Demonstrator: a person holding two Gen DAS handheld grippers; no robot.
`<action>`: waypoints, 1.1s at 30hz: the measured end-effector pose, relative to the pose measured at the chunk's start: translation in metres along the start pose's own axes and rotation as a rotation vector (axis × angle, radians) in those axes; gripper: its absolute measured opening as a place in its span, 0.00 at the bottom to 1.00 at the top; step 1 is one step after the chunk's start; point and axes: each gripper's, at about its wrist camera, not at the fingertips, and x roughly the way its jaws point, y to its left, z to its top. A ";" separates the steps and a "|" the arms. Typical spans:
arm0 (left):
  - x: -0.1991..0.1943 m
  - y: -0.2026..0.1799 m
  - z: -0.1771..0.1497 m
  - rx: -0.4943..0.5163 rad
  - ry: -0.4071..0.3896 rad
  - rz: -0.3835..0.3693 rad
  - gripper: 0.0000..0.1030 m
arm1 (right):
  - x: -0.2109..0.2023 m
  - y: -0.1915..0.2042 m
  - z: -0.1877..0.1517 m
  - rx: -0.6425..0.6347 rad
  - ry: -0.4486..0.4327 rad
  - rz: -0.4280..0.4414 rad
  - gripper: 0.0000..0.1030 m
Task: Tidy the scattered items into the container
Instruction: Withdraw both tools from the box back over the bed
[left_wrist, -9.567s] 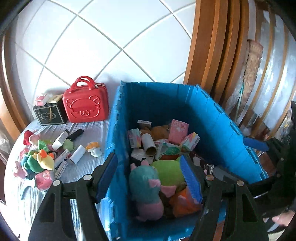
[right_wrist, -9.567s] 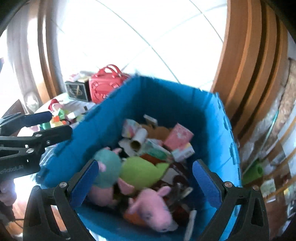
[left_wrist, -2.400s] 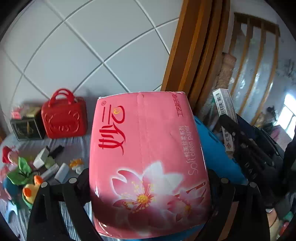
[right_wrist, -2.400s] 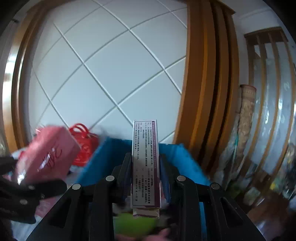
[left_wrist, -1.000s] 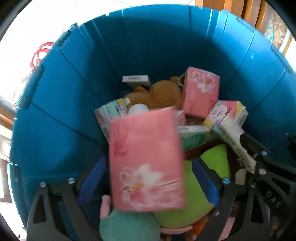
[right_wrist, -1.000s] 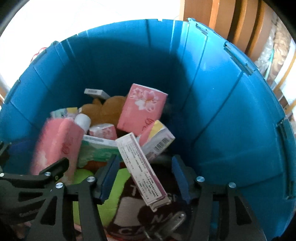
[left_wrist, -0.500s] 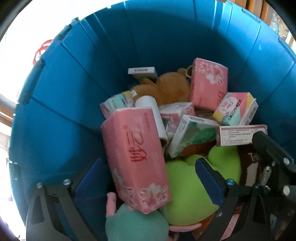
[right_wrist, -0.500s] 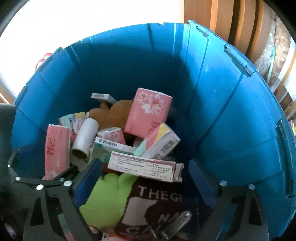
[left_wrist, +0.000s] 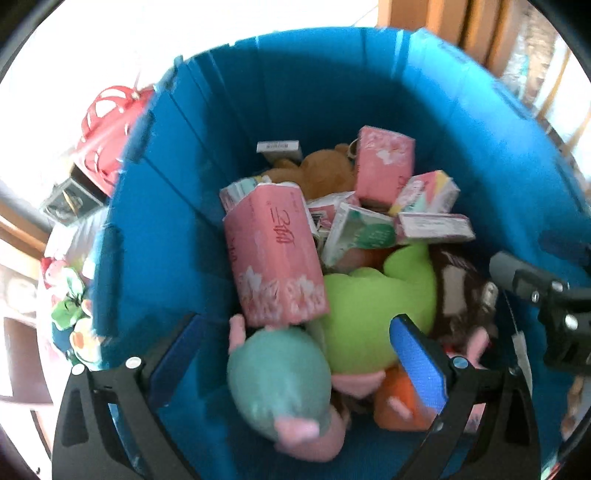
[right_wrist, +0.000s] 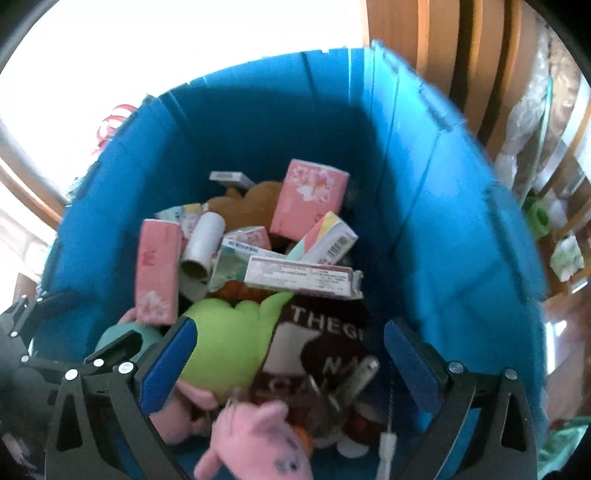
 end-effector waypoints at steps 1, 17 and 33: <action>-0.008 -0.001 -0.006 0.009 -0.013 -0.001 0.99 | -0.007 -0.001 -0.004 -0.002 -0.008 0.002 1.00; -0.096 0.015 -0.104 -0.006 -0.242 -0.086 0.99 | -0.079 0.022 -0.092 -0.133 -0.143 0.038 1.00; -0.133 0.138 -0.186 -0.136 -0.426 -0.114 0.99 | -0.113 0.094 -0.138 -0.048 -0.341 0.030 1.00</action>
